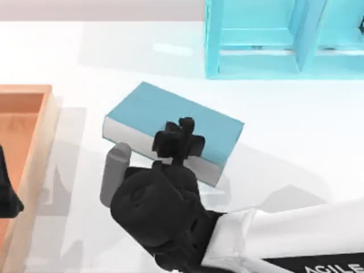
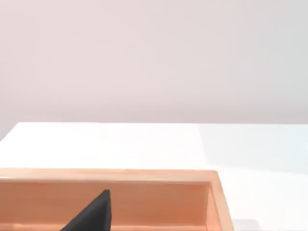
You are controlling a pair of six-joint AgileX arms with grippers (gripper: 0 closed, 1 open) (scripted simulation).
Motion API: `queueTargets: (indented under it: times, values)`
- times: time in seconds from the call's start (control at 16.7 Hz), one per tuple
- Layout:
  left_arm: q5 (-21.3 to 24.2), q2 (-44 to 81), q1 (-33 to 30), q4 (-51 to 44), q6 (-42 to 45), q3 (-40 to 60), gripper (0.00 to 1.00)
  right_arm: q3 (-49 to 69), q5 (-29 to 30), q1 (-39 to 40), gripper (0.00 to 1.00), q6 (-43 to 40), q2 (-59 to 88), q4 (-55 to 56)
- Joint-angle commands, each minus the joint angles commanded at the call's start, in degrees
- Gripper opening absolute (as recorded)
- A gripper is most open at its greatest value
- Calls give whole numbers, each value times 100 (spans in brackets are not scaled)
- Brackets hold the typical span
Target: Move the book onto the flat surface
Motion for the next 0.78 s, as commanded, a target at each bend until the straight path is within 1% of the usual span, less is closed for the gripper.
queueTargets:
  times: [0.12, 0.24, 0.78]
  values:
    - [0, 0, 0, 0, 0, 0, 100, -30, 151, 297, 0, -517, 181, -25]
    - [0, 0, 0, 0, 0, 0, 100, -54, 230, 462, 0, -785, 275, -44]
    - [0, 0, 0, 0, 0, 0, 100, -77, 274, 529, 0, -759, 262, -111]
